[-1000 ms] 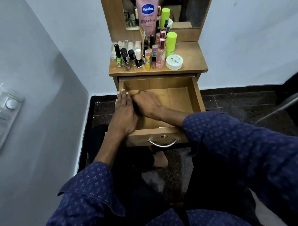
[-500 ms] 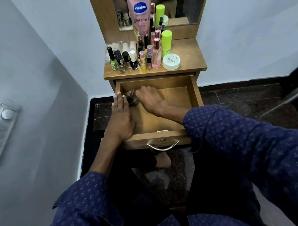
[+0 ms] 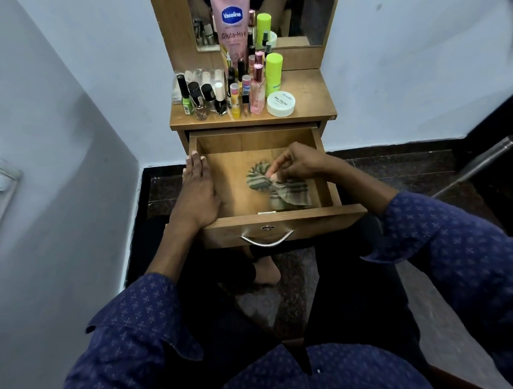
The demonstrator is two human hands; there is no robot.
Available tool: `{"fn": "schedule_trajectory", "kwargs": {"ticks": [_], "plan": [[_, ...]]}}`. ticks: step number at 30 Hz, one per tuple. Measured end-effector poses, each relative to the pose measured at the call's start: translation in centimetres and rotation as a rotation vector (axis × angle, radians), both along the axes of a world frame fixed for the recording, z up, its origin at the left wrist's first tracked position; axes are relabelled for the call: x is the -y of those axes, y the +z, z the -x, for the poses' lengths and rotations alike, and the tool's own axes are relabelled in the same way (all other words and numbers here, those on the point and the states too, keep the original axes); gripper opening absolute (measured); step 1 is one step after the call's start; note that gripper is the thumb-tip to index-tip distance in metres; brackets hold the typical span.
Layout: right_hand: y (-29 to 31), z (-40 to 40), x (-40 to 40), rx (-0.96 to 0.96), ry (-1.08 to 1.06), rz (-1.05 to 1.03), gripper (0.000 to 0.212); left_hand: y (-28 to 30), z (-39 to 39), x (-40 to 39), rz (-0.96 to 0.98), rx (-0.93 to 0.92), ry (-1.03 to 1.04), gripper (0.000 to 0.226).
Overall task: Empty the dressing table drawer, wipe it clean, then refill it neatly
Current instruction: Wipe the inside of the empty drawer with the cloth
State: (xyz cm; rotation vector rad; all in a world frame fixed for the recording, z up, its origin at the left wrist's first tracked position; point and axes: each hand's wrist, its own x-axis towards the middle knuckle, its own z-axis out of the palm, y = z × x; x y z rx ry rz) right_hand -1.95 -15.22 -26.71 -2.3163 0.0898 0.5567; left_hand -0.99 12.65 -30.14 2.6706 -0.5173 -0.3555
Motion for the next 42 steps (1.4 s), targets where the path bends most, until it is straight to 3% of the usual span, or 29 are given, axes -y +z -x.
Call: {"fn": "schedule_trajectory", "kwargs": {"ticks": [2, 3, 7, 12, 15, 18, 21, 25, 28, 31, 33, 35, 40, 42], "plan": [[0.5, -0.1, -0.6, -0.124, -0.081, -0.343, 0.023, 0.2, 0.1, -0.1, 0.010, -0.003, 0.006, 0.086], [0.3, -0.4, -0.6, -0.135, -0.117, -0.380, 0.023, 0.2, 0.1, 0.0, 0.014, -0.005, 0.008, 0.086], [-0.1, -1.3, -0.7, 0.201, -0.077, 0.324, 0.020, 0.4, 0.2, 0.0, 0.017, -0.012, 0.008, 0.086], [0.6, 0.4, -4.2, 0.427, 0.047, 0.399, 0.028, 0.1, 0.1, -0.1, 0.027, -0.017, 0.003, 0.085], [-0.6, 0.4, -4.8, 0.354, 0.257, 0.539, 0.053, 0.2, 0.1, -0.1, 0.028, -0.008, 0.002, 0.084], [-1.3, 0.1, -4.7, 0.313, 0.329, 0.586, 0.069, 0.2, 0.2, 0.0, 0.028, -0.013, 0.000, 0.084], [-2.6, -0.4, -4.3, 0.354, 0.290, 0.517, 0.059, 0.2, 0.2, 0.0, 0.024, -0.004, 0.007, 0.084], [-10.2, -1.0, -0.7, 0.345, 0.524, 0.474, 0.035, 0.0, 0.1, 0.0, 0.023, 0.009, 0.002, 0.084], [-6.2, 0.4, -3.3, 0.446, 0.625, 0.467, 0.027, -0.2, 0.2, -0.1, 0.031, 0.012, 0.009, 0.086], [-2.5, 0.0, -3.8, 0.575, 0.393, 0.562, 0.030, -0.2, 0.1, -0.1, 0.014, 0.013, -0.008, 0.091], [-0.9, -1.7, -2.4, 0.465, 0.199, 0.709, 0.016, -0.3, 0.1, -0.1, 0.011, 0.018, -0.003, 0.093], [-0.2, -2.3, -2.9, 0.406, 0.167, 0.727, 0.011, -0.5, 0.0, 0.0, 0.010, 0.029, -0.002, 0.091], [-0.2, 1.8, -6.6, 0.323, 0.481, 0.702, 0.021, -0.5, 0.2, 0.0, 0.010, 0.037, 0.002, 0.090], [-0.7, 3.0, -6.2, 0.277, 0.504, 0.674, 0.020, -0.5, 0.4, 0.0, 0.012, 0.028, -0.001, 0.091]]}}
